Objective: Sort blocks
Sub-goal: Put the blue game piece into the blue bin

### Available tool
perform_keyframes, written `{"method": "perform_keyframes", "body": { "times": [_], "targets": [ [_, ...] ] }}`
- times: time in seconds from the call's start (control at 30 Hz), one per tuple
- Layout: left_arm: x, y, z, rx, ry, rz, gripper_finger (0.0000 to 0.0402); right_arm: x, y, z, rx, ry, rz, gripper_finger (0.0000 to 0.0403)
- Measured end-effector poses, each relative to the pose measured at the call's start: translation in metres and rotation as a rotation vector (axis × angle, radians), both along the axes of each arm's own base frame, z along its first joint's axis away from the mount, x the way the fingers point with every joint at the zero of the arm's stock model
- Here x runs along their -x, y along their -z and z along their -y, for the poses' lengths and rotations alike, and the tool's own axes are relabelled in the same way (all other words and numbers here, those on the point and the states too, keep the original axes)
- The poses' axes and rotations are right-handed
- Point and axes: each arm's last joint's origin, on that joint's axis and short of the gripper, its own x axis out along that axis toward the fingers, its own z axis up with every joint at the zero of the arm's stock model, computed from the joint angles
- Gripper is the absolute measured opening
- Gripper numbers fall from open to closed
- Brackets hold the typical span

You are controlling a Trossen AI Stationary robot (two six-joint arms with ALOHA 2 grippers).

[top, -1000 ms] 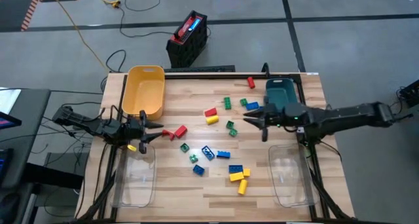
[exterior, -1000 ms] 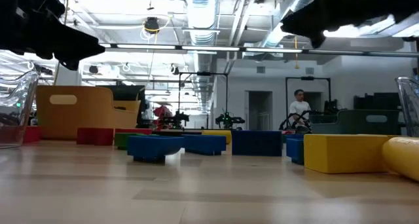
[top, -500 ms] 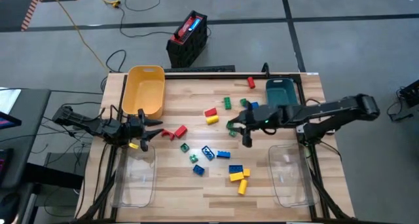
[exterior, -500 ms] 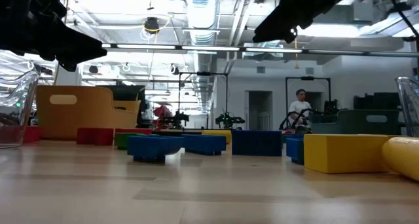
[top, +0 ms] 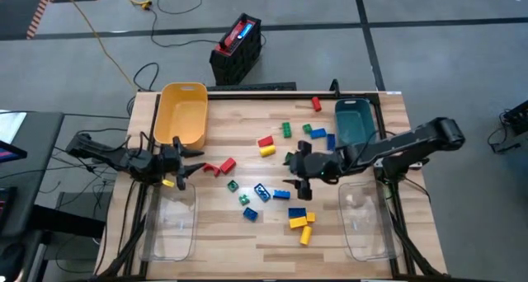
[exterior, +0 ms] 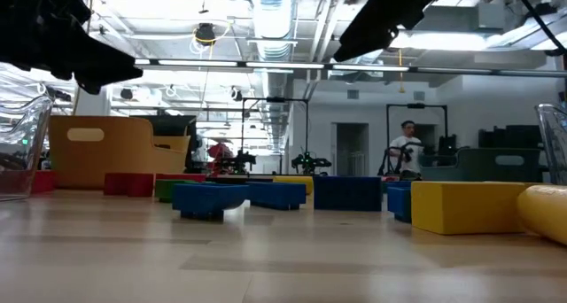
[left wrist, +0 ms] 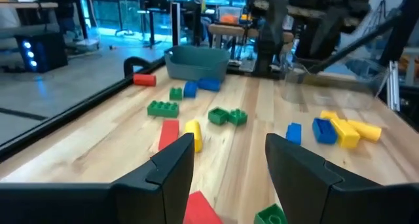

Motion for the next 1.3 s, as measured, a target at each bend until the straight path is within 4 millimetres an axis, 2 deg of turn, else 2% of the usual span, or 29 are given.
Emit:
{"method": "perform_keyframes", "body": {
  "times": [0.17,0.33,0.43,0.63,0.87,1.1,1.3],
  "targets": [
    [0.002,-0.003,-0.001,-0.001,-0.011,-0.017,0.0185,-0.004,0.007,-0.016,0.018,-0.013,-0.022,0.0275],
    [0.002,-0.001,-0.002,-0.011,-0.055,-0.036,0.0185,-0.013,0.025,-0.035,0.027,-0.052,-0.088,0.0275],
    [0.002,-0.002,-0.003,-0.012,-0.07,-0.034,0.0185,-0.023,0.037,-0.039,0.011,-0.047,-0.136,0.0275],
    [0.003,-0.002,-0.003,-0.021,-0.087,-0.035,0.0185,-0.049,0.068,-0.035,-0.03,-0.061,-0.287,0.0275],
    [0.003,-0.002,-0.003,-0.035,-0.087,-0.039,0.0185,-0.072,0.084,-0.02,-0.098,-0.039,-0.46,0.0275],
    [0.003,-0.002,-0.003,-0.046,-0.085,-0.043,0.0185,-0.076,0.105,-0.022,-0.114,-0.058,-0.538,0.0275],
    [0.003,-0.002,-0.003,-0.063,-0.084,-0.049,0.0185,-0.073,0.114,-0.022,-0.12,-0.044,-0.601,0.0269]
  ]
}}
